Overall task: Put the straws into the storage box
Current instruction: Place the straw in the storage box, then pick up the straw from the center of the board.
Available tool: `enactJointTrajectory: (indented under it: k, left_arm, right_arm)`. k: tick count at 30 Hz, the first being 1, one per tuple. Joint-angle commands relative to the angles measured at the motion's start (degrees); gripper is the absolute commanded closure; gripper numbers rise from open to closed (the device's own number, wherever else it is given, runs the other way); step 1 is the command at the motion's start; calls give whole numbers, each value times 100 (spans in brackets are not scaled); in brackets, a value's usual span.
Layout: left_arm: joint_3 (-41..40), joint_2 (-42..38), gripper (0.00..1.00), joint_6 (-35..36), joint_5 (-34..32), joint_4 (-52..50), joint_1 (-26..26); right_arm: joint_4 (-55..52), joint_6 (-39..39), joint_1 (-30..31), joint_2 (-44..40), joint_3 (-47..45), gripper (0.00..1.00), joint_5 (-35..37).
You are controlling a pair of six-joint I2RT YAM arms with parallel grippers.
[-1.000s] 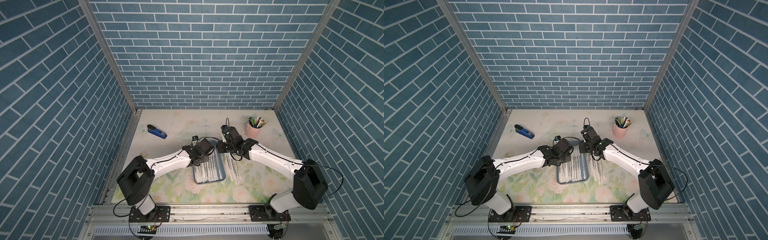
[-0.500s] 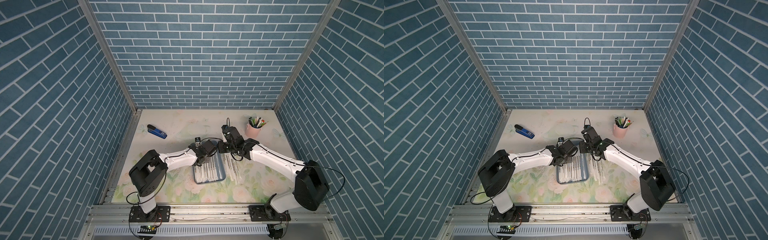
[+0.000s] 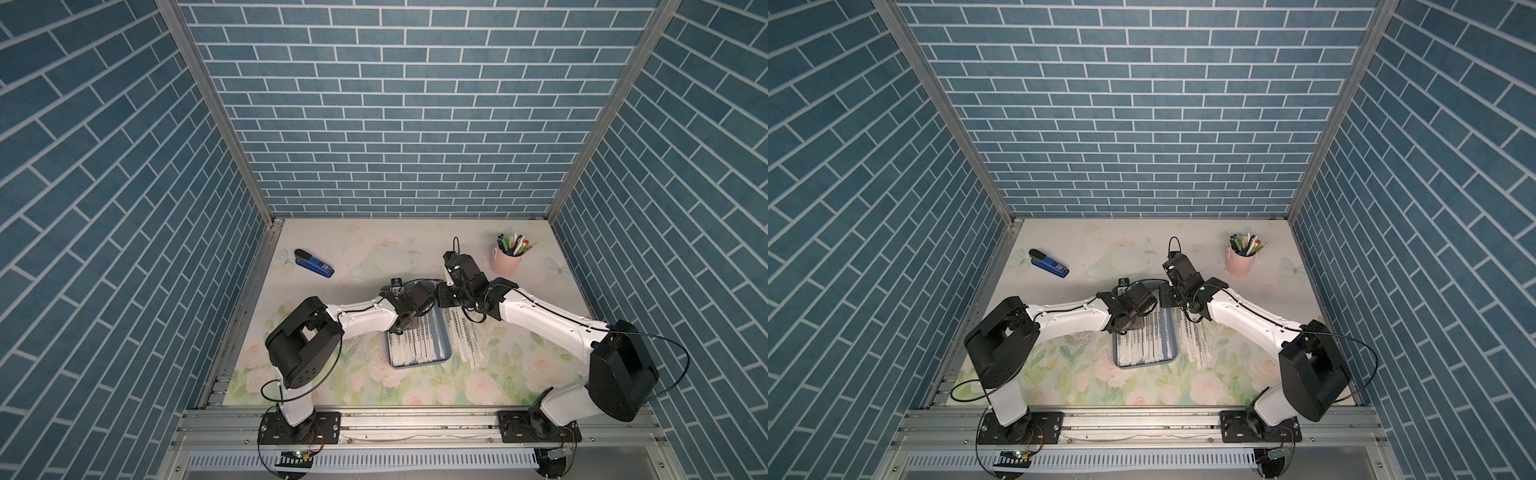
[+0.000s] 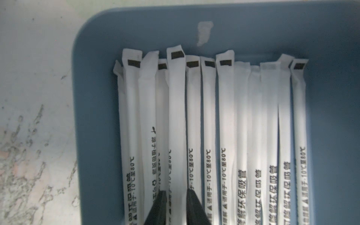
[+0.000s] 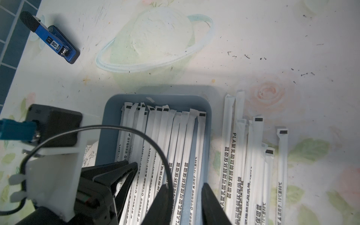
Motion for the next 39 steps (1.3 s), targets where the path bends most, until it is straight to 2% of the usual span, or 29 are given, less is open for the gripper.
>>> enactJointTrajectory:
  k: [1,9,13,16,18,21,23,25,27,30,39]
  left_arm:
    - [103,-68,70,-7,-115,-206,-28]
    - [346,-386,69,94,-138,-274,-34]
    - [593,-801,68,324,-245,-428,-28]
    - [638,-1242,65,710,-563,-555,-27]
    - [564,-1588,59,903,-1168,-735,-11]
    - [91,-2249,41,1043,-2067,-696,126]
    - [-317,-2747,30,1126,-2276,-398,307]
    - [-799,-3257,25,1227,-2005,87,668]
    - [-1148,-3607,25,1226,-1640,435,991]
    - [-1455,-3907,25,1218,-1550,700,1088]
    - [-1560,-3536,26,1170,-1036,806,1080]
  right_arm:
    - [-66,-25,-13,-64,-89,70,35]
    - [-102,-112,-110,-80,-233,72,-51]
    - [-349,-200,-521,-318,-622,84,-186]
    - [-756,-457,-877,-575,-950,83,-219]
    - [-1055,-641,-1091,-726,-1140,79,-233]
    - [-1304,-906,-1272,-819,-1357,74,-191]
    - [-1366,-1020,-1277,-732,-1363,72,-156]
    - [-1325,-1070,-1269,-600,-1360,73,-118]
    - [-1198,-1079,-1271,-461,-1377,75,-116]
    - [-1022,-1072,-1260,-189,-1365,77,-120]
    - [-681,-1053,-1260,292,-1369,78,-76]
